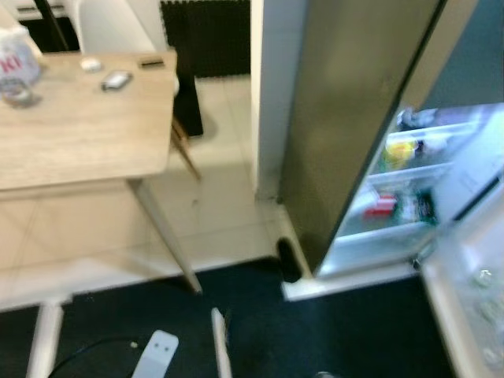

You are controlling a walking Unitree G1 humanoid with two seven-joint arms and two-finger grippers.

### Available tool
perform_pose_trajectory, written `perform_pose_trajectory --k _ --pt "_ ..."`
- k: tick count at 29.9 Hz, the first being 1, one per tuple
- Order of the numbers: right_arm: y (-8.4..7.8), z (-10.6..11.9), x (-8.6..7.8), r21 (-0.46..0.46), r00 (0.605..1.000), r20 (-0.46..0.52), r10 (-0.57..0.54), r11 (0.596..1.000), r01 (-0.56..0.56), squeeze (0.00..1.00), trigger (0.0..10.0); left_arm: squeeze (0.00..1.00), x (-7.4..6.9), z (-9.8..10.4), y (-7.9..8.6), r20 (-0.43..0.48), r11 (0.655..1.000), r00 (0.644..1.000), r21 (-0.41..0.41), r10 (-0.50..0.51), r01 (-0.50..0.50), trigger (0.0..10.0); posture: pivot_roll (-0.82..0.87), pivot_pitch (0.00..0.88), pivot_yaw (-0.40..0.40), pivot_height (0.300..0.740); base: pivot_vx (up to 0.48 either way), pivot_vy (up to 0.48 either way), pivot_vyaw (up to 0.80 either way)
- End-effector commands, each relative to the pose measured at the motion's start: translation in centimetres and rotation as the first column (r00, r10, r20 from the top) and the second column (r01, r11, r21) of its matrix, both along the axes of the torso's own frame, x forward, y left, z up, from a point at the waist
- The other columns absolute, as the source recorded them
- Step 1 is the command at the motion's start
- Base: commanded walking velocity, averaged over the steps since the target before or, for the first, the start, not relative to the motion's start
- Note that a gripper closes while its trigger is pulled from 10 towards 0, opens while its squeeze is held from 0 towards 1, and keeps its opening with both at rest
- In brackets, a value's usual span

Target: Restocking fridge

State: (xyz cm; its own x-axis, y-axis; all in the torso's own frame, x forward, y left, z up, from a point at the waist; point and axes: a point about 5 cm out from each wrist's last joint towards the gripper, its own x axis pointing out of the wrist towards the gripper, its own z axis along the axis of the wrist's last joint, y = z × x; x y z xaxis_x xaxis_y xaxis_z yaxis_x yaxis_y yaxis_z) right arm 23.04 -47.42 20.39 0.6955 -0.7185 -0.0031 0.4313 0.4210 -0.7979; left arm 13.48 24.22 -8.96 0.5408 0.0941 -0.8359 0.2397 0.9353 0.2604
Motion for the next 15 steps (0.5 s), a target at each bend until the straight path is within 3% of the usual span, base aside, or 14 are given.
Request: perform_pose_trajectory --k 1,12,15 --pt "0.05 -0.45 -0.02 0.025 1.0 0.004 -0.004 1.0 0.004 0.0 10.0 0.0 -1.63 -0.57 0.07 -0.058 1.0 0.998 0.005 -0.003 0.003 10.0 -0.03 0.063 -0.034 0.74 0.0 0.0 0.0" --pt "0.31 -0.46 0.35 0.026 1.0 0.007 0.01 1.0 -0.01 0.0 10.0 0.0 -1.53 -0.46 0.31 -0.056 1.0 0.998 0.006 -0.009 0.01 10.0 -0.02 0.064 -0.035 0.74 0.0 -0.455 0.0" --pt "0.31 -0.45 0.35 0.026 1.0 0.007 0.011 1.0 -0.011 0.0 10.0 0.0 -1.5 -0.46 0.28 -0.052 1.0 0.999 0.002 0.001 -0.001 10.0 -0.02 0.063 -0.038 0.74 0.0 0.0 0.0"
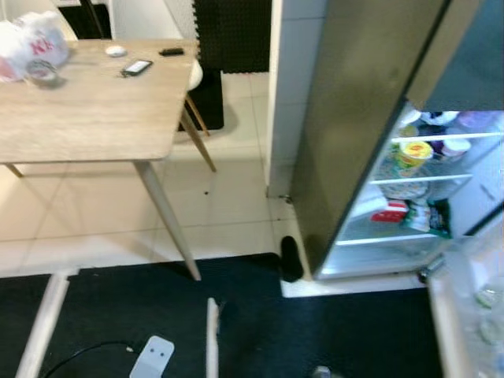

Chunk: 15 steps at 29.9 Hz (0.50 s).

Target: Restocking fridge

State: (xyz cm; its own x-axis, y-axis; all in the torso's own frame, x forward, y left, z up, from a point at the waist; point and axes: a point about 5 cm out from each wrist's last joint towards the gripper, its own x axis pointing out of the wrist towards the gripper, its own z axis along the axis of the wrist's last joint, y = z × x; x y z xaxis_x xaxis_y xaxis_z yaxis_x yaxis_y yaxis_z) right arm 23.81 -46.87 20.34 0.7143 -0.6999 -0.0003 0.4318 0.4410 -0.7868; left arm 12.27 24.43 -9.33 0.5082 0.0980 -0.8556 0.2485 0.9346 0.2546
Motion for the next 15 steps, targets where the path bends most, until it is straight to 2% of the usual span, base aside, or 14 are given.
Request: perform_pose_trajectory --k 1,15 --pt "-0.25 -0.4 -0.41 0.015 1.0 -0.009 -0.015 1.0 0.015 0.0 10.0 0.0 -0.29 -0.09 0.07 -0.013 1.0 1.0 -0.002 0.0 0.0 10.0 -0.02 0.063 -0.038 0.74 0.0 0.0 0.0" --pt "-0.18 -0.59 -0.37 0.022 1.0 -0.012 -0.011 1.0 0.011 0.0 10.0 0.0 -0.31 -0.21 -0.36 -0.012 1.0 1.0 -0.011 0.005 -0.005 10.0 -0.02 0.064 -0.039 0.74 0.0 0.0 0.0"
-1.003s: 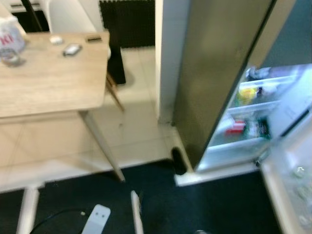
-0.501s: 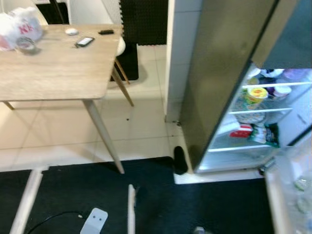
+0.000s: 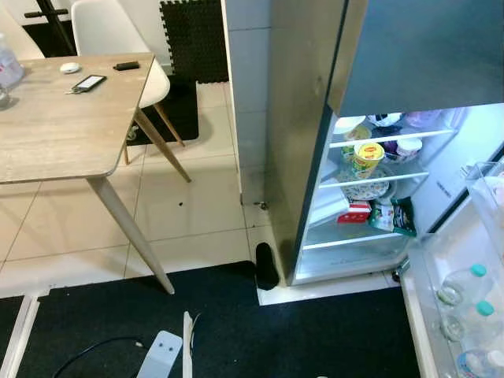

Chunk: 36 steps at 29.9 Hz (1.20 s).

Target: Restocking fridge

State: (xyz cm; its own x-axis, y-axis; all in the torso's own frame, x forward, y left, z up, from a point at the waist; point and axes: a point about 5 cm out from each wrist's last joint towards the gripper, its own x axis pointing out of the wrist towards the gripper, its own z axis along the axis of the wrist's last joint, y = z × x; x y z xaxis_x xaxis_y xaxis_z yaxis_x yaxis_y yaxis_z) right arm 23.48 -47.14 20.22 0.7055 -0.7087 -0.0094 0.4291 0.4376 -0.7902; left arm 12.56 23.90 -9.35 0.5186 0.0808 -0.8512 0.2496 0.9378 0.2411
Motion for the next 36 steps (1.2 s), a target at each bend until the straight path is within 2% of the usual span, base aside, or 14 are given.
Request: perform_pose_trajectory --k 1,7,8,10,11,17,20,25,27,29,31,32,35,36 --pt "-0.2 -0.3 -0.3 0.002 1.0 0.009 -0.027 1.0 0.027 0.0 10.0 0.0 -0.6 -0.2 0.2 -0.026 1.0 1.0 0.007 0.009 -0.009 10.0 -0.02 0.063 -0.038 0.74 0.0 0.0 0.0" --pt "-1.7 1.0 -2.3 -0.149 0.982 0.045 -0.181 0.971 0.186 0.0 10.0 0.0 -0.9 -0.2 0.3 -0.036 1.0 0.999 0.014 0.008 -0.008 10.0 -0.02 0.067 -0.034 0.74 0.0 0.0 0.0" --pt "-2.1 0.7 -2.9 -0.106 0.974 0.065 -0.217 0.969 0.223 0.0 10.0 0.0 -0.9 -0.2 0.4 -0.038 1.0 0.999 0.015 0.009 -0.009 10.0 -0.02 0.067 -0.033 0.74 0.0 0.0 0.0" --pt "-2.6 -0.3 -4.0 0.045 0.952 0.121 -0.282 0.959 0.279 0.0 10.0 0.0 -1.0 -0.2 0.5 -0.04 1.0 0.999 0.017 0.012 -0.011 10.0 -0.02 0.065 -0.032 0.74 0.0 0.0 0.0" --pt "-2.9 -0.8 -4.6 0.074 0.942 0.128 -0.311 0.95 0.304 0.0 10.0 0.0 -1.0 -0.2 0.6 -0.041 1.0 0.999 0.019 0.013 -0.013 10.0 -0.02 0.062 -0.028 0.74 0.0 0.0 0.0" --pt "-3.7 -1.4 -6.8 -0.012 0.912 0.101 -0.397 0.917 0.4 0.0 10.0 0.0 -1.2 -0.2 0.9 -0.046 1.0 0.999 0.026 0.016 -0.015 10.0 -0.02 0.051 -0.015 0.74 0.0 0.0 0.0" --pt "-4.3 -2.1 -9.1 -0.067 0.882 0.061 -0.467 0.88 0.47 0.0 10.0 0.0 -1.2 -0.1 1.2 -0.05 0.999 0.999 0.034 0.015 -0.014 10.0 -0.03 0.02 0.006 0.74 0.0 0.0 0.0" --pt "-4.5 -2.8 -10.4 -0.115 0.863 0.039 -0.504 0.855 0.505 0.0 10.0 0.0 -0.9 0.0 1.5 -0.047 0.999 0.999 0.042 0.011 -0.009 10.0 -0.04 0.006 0.015 0.74 0.0 0.0 0.0" --pt "-4.5 -2.8 -10.4 -0.115 0.863 0.039 -0.504 0.855 0.505 0.0 10.0 0.0 -0.9 0.0 1.5 -0.047 0.999 0.999 0.042 0.011 -0.009 10.0 -0.04 0.006 0.015 0.74 0.0 0.0 0.0" --pt "-4.6 -3.0 -11.3 -0.14 0.844 0.066 -0.533 0.832 0.537 0.0 10.0 0.0 -0.4 0.2 1.6 -0.036 0.999 0.999 0.044 0.005 -0.004 10.0 -0.05 0.0 0.025 0.74 0.0 0.0 0.0" --pt "-4.7 -3.0 -11.5 -0.131 0.839 0.073 -0.539 0.829 0.543 0.0 10.0 0.0 -0.1 0.3 1.6 -0.03 0.999 1.0 0.044 0.002 -0.001 10.0 -0.05 0.0 0.025 0.74 0.0 0.0 0.0" --pt "-4.6 -3.3 -11.5 -0.118 0.844 0.056 -0.534 0.836 0.536 0.0 10.0 0.0 0.2 0.4 1.5 -0.025 0.999 1.0 0.044 -0.001 0.002 10.0 -0.05 0.0 0.024 0.74 0.0 0.0 0.0" --pt "-3.9 -4.9 -10.0 -0.049 0.891 -0.081 -0.446 0.895 0.444 0.0 10.0 0.0 0.6 0.5 1.5 -0.014 0.999 1.0 0.041 -0.003 0.004 10.0 -0.04 0.0 0.017 0.74 0.0 0.0 0.0" --pt "-3.9 -4.9 -10.0 -0.049 0.891 -0.081 -0.446 0.895 0.444 0.0 10.0 0.0 0.6 0.5 1.5 -0.014 0.999 1.0 0.041 -0.003 0.004 10.0 -0.04 0.0 0.017 0.74 0.0 0.0 0.0"
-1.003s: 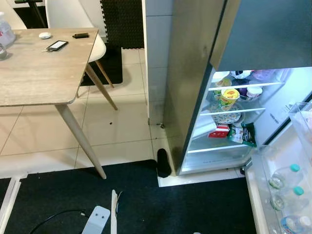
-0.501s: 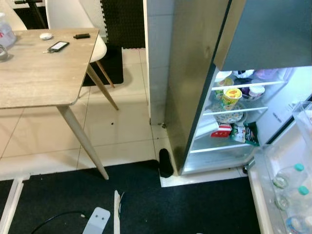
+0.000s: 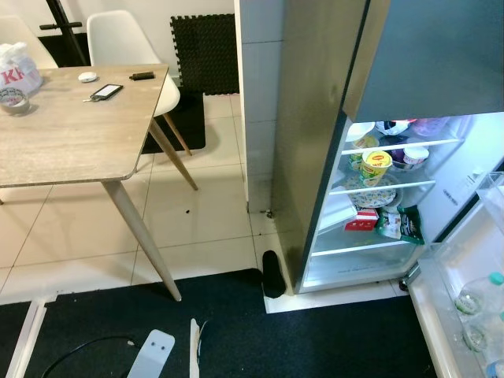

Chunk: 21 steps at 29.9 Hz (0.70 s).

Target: Restocking fridge

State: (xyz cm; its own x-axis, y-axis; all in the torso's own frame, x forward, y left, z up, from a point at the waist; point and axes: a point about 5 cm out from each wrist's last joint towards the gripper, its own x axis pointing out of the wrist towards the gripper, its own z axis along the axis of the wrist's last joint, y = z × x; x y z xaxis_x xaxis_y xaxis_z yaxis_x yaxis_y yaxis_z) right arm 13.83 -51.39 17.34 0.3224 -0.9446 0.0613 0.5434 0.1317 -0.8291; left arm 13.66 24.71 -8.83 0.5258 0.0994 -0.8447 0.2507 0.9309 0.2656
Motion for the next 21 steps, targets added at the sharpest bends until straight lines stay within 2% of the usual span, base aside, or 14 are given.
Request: perform_pose_trajectory --k 1,3,7,10,16,18,21 --pt "0.7 -2.5 0.1 0.115 0.996 -0.087 0.029 0.993 -0.019 0.0 10.0 0.0 -0.4 0.0 0.6 -0.019 1.0 1.0 0.016 0.0 0.0 10.0 -0.04 0.0 0.015 0.74 0.0 0.0 0.0" --pt "1.6 -3.7 1.4 0.177 0.976 -0.18 0.126 0.98 -0.094 0.0 10.0 0.0 -0.4 0.0 0.5 -0.014 1.0 1.0 0.011 0.0 0.0 10.0 -0.04 0.0 0.01 0.74 0.0 0.0 0.0" --pt "2.1 -4.3 2.0 0.197 0.957 -0.232 0.176 0.972 -0.131 0.0 10.0 0.0 -0.4 0.0 0.4 -0.012 1.0 1.0 0.008 -0.001 0.001 10.0 -0.04 0.0 0.009 0.74 0.0 0.0 0.0" --pt "3.6 -4.8 4.5 0.277 0.911 -0.256 0.323 0.928 -0.251 0.0 10.0 0.0 -0.5 -0.1 0.1 -0.01 1.0 1.0 0.0 -0.002 0.002 10.0 -0.03 0.0 0.001 0.74 0.0 0.0 0.0" --pt "4.1 -4.6 5.6 0.307 0.895 -0.253 0.367 0.908 -0.285 0.0 10.0 0.0 -0.4 -0.1 0.0 -0.005 1.0 1.0 -0.003 0.001 -0.001 10.0 -0.03 0.0 -0.005 0.74 0.0 0.0 0.0" --pt "4.2 -4.5 5.9 0.309 0.884 -0.281 0.374 0.907 -0.285 0.0 10.0 0.0 -0.3 -0.1 -0.1 -0.002 1.0 1.0 -0.005 0.003 -0.003 10.0 -0.03 0.0 -0.004 0.74 0.0 0.0 0.0" --pt "4.2 -4.2 6.2 0.293 0.897 -0.262 0.356 0.915 -0.278 0.0 10.0 0.0 -0.4 -0.1 0.0 -0.004 1.0 1.0 -0.006 0.003 -0.003 10.0 -0.03 0.0 -0.001 0.74 0.0 0.0 0.0"
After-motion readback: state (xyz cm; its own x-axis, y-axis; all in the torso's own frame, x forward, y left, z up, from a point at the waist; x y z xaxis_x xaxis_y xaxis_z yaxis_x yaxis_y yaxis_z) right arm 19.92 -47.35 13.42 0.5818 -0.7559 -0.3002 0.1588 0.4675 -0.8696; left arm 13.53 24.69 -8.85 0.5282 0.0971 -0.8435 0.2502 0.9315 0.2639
